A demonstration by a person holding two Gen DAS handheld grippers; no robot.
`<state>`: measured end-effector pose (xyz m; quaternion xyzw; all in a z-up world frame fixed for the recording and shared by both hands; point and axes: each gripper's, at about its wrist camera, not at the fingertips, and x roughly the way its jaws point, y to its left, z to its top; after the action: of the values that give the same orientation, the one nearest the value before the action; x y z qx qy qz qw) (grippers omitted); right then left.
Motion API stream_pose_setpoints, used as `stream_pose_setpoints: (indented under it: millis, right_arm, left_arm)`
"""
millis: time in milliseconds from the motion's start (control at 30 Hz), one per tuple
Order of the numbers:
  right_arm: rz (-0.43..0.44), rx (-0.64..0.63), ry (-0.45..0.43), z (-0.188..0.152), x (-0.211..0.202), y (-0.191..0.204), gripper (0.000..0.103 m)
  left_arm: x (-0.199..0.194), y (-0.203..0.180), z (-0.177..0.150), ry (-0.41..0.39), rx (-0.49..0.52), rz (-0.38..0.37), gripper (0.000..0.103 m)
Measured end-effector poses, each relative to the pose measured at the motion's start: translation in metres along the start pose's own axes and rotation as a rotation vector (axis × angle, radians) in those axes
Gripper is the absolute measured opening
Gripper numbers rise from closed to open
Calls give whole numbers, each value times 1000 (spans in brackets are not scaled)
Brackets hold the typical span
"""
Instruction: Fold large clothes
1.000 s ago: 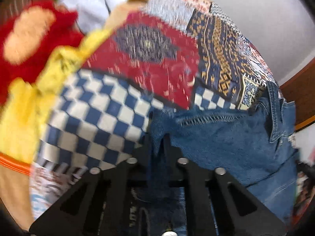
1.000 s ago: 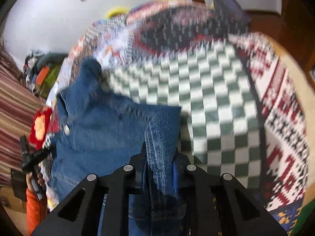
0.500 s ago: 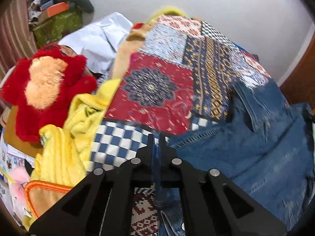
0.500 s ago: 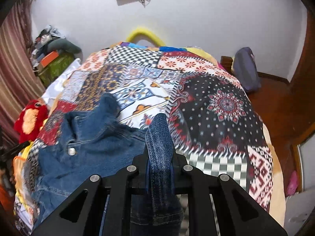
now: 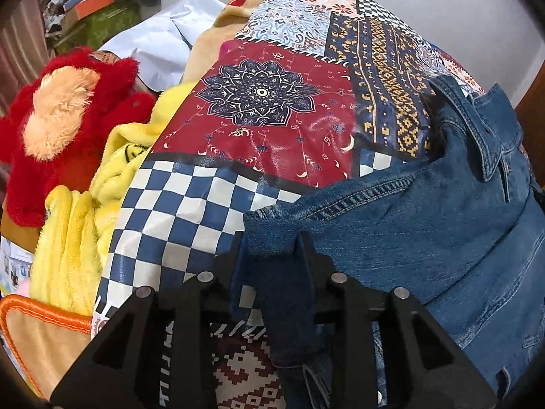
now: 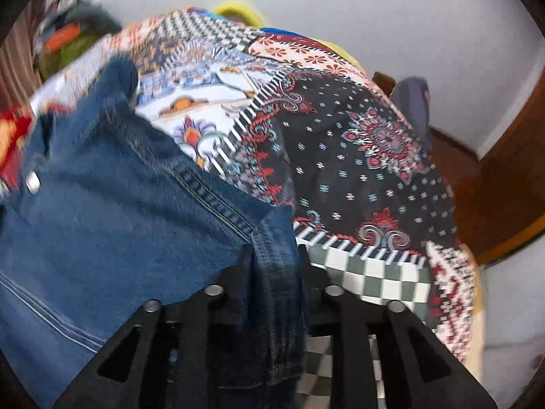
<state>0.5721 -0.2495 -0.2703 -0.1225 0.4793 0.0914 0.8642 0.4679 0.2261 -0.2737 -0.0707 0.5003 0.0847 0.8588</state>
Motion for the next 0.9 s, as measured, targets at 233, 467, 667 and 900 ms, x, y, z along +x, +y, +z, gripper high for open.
stream_pose_setpoints:
  millis: [233,467,667,900]
  right_arm:
    - [-103,31,-20,-12,-16,-15,74]
    - [-24,96,-22,-34,-73,-24,74]
    - [41,83,-119,-58,-151,-12,74]
    - [117,99,-210,-94,-224,2,78]
  left_arm:
    - [-8,-8,-3,54,-11,41,31]
    - [-61,-24,-17,4,7,-7,42]
    - [-127,-43,-34,-90,47,-54,43]
    - [-196,-63,-72,-206,108,-111,75]
